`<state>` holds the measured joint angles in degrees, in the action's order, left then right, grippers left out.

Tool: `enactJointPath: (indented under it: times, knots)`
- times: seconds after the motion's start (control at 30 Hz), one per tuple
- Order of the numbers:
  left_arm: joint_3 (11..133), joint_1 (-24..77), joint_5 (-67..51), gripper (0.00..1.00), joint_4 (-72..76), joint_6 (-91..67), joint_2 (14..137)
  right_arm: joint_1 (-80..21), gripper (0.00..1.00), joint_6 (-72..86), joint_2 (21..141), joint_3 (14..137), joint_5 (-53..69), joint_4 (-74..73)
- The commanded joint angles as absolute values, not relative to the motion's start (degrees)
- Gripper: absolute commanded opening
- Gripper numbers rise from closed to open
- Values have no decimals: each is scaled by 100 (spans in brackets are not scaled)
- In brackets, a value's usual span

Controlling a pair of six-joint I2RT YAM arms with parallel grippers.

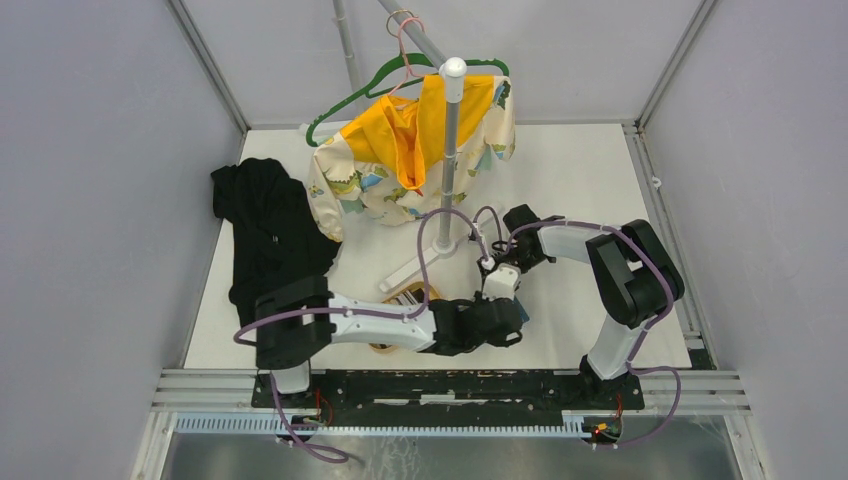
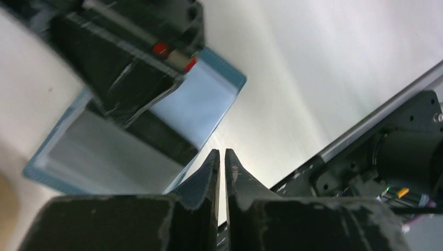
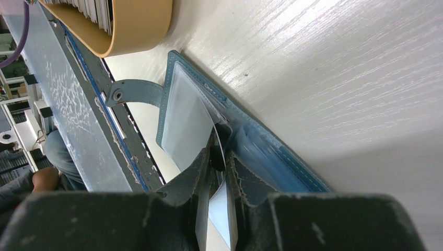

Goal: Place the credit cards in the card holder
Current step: Insert the credit card into the card holder.

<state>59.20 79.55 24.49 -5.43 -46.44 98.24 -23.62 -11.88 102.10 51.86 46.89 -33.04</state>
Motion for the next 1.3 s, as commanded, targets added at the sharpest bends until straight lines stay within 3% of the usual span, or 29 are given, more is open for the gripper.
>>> enactJointPath:
  times: [0.0,0.37,1.07,1.27]
  knots:
    - [6956,8079,3136,12,-1252,-5108,10491,-2365,21,-1433,10344,5221,4315,-3485]
    - [8126,7991,3800,17,-1976,-5203,11644,-2355,21,-1468,10369,5238,4331,-3522]
    - [7945,7801,4608,26,-2922,-5944,11824,-2350,25,-1593,10388,5308,4433,-3629]
    - [7824,7804,4631,25,-2946,-6008,11728,-2331,31,-1720,10275,5403,4585,-3767]
